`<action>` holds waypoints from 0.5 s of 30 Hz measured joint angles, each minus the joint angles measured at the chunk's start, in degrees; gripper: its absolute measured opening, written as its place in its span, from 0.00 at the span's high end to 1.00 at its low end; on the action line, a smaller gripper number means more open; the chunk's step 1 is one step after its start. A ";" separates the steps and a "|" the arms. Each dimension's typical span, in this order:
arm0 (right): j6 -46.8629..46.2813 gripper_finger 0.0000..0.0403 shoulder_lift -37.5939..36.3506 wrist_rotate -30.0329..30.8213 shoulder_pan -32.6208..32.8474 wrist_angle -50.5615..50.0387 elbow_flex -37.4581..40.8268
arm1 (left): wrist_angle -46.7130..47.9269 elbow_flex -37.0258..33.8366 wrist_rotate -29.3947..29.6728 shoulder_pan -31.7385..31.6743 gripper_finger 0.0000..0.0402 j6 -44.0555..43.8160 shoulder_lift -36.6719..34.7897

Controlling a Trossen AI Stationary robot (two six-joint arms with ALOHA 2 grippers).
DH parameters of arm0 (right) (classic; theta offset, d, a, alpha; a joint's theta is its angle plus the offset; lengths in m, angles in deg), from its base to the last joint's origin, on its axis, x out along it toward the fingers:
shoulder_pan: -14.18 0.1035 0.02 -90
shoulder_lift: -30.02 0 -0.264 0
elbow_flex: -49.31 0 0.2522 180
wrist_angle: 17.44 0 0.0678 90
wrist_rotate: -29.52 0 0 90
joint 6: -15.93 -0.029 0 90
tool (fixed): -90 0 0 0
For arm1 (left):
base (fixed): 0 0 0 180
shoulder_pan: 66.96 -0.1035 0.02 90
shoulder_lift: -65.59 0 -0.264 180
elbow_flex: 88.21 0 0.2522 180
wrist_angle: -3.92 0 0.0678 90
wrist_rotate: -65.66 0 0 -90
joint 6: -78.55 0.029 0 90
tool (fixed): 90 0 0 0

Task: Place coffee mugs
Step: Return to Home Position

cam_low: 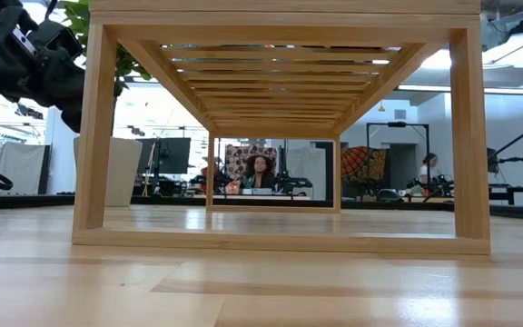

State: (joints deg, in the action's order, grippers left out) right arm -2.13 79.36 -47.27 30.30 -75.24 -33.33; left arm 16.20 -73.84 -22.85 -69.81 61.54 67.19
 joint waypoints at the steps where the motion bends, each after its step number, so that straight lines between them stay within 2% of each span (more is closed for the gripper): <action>1: 0.06 0.95 -1.16 0.00 0.74 -0.65 -0.07 | 0.06 0.00 -0.15 0.00 1.00 0.00 0.01; 3: 0.13 0.95 -4.09 0.01 2.33 -2.04 0.73 | 0.01 0.00 -0.17 0.02 1.00 0.00 0.01; 6: 0.50 0.95 -9.81 0.00 4.52 2.97 5.65 | 0.01 0.00 -0.15 0.02 1.00 0.02 -0.12; 11: 5.48 0.95 -18.70 0.02 6.69 18.29 20.35 | -0.01 -0.02 -0.16 0.02 1.00 0.02 -0.10; 15: 7.90 0.95 -26.08 0.02 5.00 27.42 31.31 | -0.02 -0.02 -0.15 0.02 1.00 0.02 -0.10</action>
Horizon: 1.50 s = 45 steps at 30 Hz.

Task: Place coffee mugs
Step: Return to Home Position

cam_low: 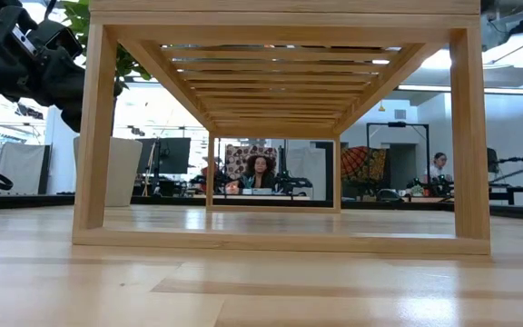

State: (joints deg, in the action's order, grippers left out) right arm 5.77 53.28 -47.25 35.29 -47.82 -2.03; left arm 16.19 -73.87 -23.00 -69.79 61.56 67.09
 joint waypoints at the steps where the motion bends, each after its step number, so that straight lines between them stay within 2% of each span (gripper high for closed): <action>1: 0.06 0.95 -1.93 -0.03 -0.76 0.37 1.99 | 0.02 0.00 -0.02 0.00 1.00 0.00 0.00; 5: -0.32 0.95 -12.64 -1.23 -3.86 1.92 9.84 | 0.02 0.00 -0.02 0.00 1.00 0.00 0.00; 9: -0.31 0.95 -23.19 -1.20 -6.57 8.00 16.70 | 0.02 0.00 -0.02 0.00 1.00 0.00 0.00; 12: -0.23 0.95 -23.04 -2.22 -8.31 12.39 21.31 | 0.07 0.00 0.00 0.00 1.00 0.00 -0.03; 16: 0.03 0.95 -19.38 -7.33 -10.28 26.63 27.82 | 0.12 0.00 0.01 0.00 1.00 0.00 0.02; 21: -0.07 0.95 -20.45 -9.41 -13.82 34.34 32.93 | 0.09 0.00 0.01 0.02 1.00 0.00 0.00; 28: -0.25 0.95 -23.15 -16.45 -20.79 32.52 36.79 | 0.07 0.00 0.01 0.02 1.00 0.01 0.04; 32: 1.51 0.95 -23.20 -20.87 -24.05 25.88 36.99 | 0.11 0.00 0.01 0.02 1.00 0.01 0.04; 37: 5.58 0.95 -23.13 -20.71 -25.72 18.95 36.95 | 0.11 0.00 0.00 0.02 1.00 0.02 0.04; 41: 5.68 0.95 -22.92 -19.04 -25.86 18.47 36.91 | 0.11 0.00 0.00 0.02 1.00 0.00 0.04; 45: 4.12 0.95 -22.75 -13.80 -25.80 17.34 36.91 | 0.11 0.00 -0.01 0.02 1.00 0.00 0.04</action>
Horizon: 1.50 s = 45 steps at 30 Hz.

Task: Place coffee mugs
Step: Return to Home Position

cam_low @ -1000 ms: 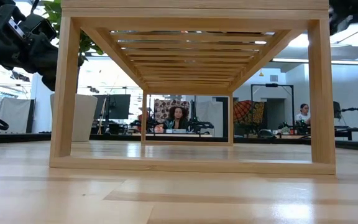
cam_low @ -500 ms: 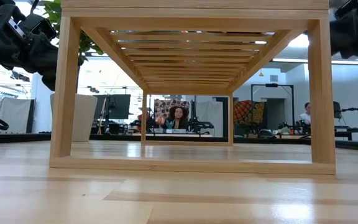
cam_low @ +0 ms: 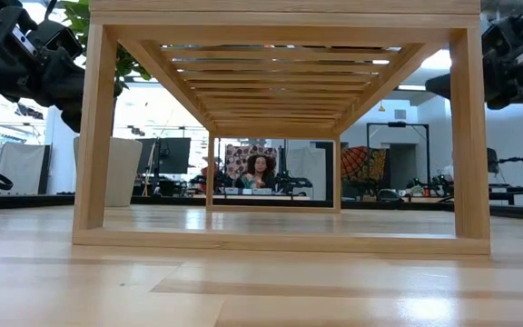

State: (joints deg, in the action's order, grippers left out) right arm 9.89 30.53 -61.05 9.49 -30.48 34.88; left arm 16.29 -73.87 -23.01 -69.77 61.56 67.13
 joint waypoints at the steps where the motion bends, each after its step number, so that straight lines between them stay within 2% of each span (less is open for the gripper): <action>1: -0.91 0.94 0.36 0.51 0.11 -0.08 0.00 | 0.00 0.00 0.00 0.00 1.00 0.02 0.00; 9: -3.43 0.88 0.61 0.53 0.13 -0.16 0.04 | 0.00 0.00 0.00 0.00 1.00 0.02 0.00; 45: -3.50 0.87 0.61 0.57 0.13 -0.28 0.11 | 0.00 0.00 0.00 0.00 1.00 0.02 0.00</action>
